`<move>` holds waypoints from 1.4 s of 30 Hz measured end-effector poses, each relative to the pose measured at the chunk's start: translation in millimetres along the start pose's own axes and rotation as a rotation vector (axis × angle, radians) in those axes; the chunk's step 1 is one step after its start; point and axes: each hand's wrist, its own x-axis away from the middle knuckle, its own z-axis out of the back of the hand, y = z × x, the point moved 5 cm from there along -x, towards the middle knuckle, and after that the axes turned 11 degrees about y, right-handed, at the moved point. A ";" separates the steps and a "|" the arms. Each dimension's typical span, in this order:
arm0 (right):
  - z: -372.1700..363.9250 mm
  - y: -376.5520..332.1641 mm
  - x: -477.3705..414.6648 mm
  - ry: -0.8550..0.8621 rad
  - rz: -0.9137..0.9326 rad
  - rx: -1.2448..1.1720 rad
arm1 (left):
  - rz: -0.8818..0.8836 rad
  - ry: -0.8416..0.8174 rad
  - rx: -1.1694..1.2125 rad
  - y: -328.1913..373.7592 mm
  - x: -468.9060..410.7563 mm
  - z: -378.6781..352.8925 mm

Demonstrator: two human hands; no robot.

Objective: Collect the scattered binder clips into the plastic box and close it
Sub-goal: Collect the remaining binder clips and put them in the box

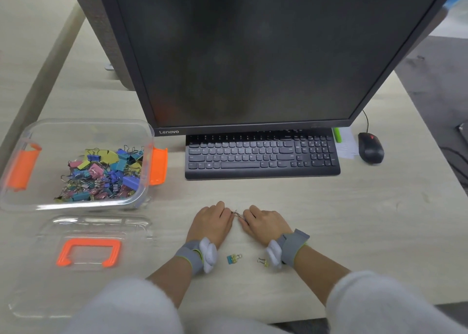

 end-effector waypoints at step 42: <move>4.8 39.6 43.7 -0.172 -1.958 -1.832 | 1.483 -0.115 1.506 -55.0 12.6 11.9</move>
